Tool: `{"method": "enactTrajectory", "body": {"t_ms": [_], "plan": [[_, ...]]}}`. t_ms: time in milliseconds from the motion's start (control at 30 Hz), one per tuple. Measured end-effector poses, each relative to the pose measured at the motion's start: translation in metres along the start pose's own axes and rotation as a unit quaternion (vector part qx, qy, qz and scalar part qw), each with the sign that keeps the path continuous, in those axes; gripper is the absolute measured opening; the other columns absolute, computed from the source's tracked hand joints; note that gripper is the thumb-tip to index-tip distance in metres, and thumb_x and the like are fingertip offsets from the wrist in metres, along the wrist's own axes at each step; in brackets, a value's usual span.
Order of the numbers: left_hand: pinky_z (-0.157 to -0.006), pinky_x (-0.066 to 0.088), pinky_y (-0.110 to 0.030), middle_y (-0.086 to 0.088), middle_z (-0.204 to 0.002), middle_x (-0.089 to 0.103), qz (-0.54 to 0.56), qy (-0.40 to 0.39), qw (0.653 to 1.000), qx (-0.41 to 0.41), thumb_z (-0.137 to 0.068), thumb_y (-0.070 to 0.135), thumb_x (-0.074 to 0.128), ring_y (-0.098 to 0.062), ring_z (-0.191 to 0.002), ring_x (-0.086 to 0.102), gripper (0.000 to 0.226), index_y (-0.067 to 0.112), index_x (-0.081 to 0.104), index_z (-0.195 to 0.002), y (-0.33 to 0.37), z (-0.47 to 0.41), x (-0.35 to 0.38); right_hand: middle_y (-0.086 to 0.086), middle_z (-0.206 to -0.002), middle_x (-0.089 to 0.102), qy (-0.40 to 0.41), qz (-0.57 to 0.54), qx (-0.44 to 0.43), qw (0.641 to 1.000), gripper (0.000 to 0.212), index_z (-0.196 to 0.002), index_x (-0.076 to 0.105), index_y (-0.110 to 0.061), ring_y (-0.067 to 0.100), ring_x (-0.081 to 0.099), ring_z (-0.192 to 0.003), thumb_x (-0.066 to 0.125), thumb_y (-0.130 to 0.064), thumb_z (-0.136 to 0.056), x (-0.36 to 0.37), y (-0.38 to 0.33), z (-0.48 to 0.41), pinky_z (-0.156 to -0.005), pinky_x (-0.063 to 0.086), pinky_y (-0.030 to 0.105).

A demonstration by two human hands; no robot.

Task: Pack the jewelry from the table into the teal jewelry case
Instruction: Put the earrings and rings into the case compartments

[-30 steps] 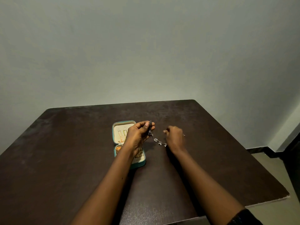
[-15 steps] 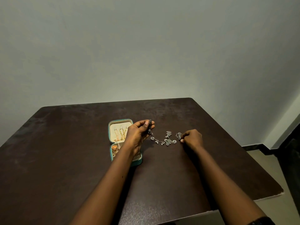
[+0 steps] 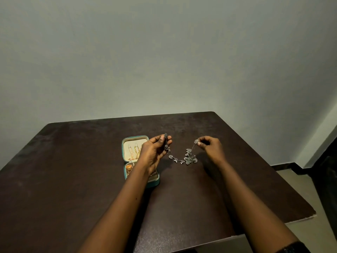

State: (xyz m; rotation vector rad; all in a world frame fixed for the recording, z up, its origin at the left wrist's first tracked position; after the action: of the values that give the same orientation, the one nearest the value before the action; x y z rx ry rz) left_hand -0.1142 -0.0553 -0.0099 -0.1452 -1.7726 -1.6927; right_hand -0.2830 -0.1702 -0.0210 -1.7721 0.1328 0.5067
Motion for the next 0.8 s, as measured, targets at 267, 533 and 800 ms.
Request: {"method": "enactTrajectory", "body": {"t_ms": [267,533,800], "plan": [[-0.070,0.057,-0.026,-0.005,-0.079,0.074,0.080,-0.024,0.996,-0.015,-0.095,0.007,0.046,-0.012,-0.072,0.072,0.015,0.006,0.060,-0.092,0.012,0.007,0.006,-0.006,-0.058,0.067,-0.107,-0.244,-0.035,0.963,0.022,-0.078,0.057,-0.009,0.000,0.060,-0.052,0.046,0.004,-0.092,0.001,-0.053,0.010,-0.051,0.043,0.015],[-0.070,0.058,-0.031,-0.015,-0.083,0.074,0.155,-0.071,0.984,-0.048,-0.098,0.008,0.038,-0.020,-0.074,0.073,0.018,0.007,0.054,-0.090,0.024,0.014,0.016,0.001,-0.059,0.068,-0.161,-0.406,-0.001,0.900,0.022,-0.080,0.055,-0.005,0.009,0.065,-0.055,0.041,0.005,-0.093,0.011,-0.087,0.019,-0.056,0.056,0.022],[-0.073,0.057,-0.033,-0.018,-0.085,0.073,0.179,-0.082,0.979,-0.052,-0.099,0.006,0.034,-0.022,-0.075,0.073,0.023,0.004,0.055,-0.089,0.036,0.022,0.014,0.004,-0.061,0.069,-0.183,-0.432,0.004,0.883,0.019,-0.082,0.054,-0.004,0.013,0.067,-0.057,0.042,0.005,-0.093,0.019,-0.106,0.029,-0.059,0.058,0.025]]}}
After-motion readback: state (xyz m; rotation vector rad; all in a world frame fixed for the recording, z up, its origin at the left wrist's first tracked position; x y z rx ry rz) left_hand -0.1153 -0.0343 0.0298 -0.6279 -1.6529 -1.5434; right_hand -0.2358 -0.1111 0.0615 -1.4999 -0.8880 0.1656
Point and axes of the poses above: each hand's wrist, its own z-axis away from the middle knuckle, its own x-axis out of the palm, y = z × x, the point moved 2 cm from there along -z, towards the middle knuckle
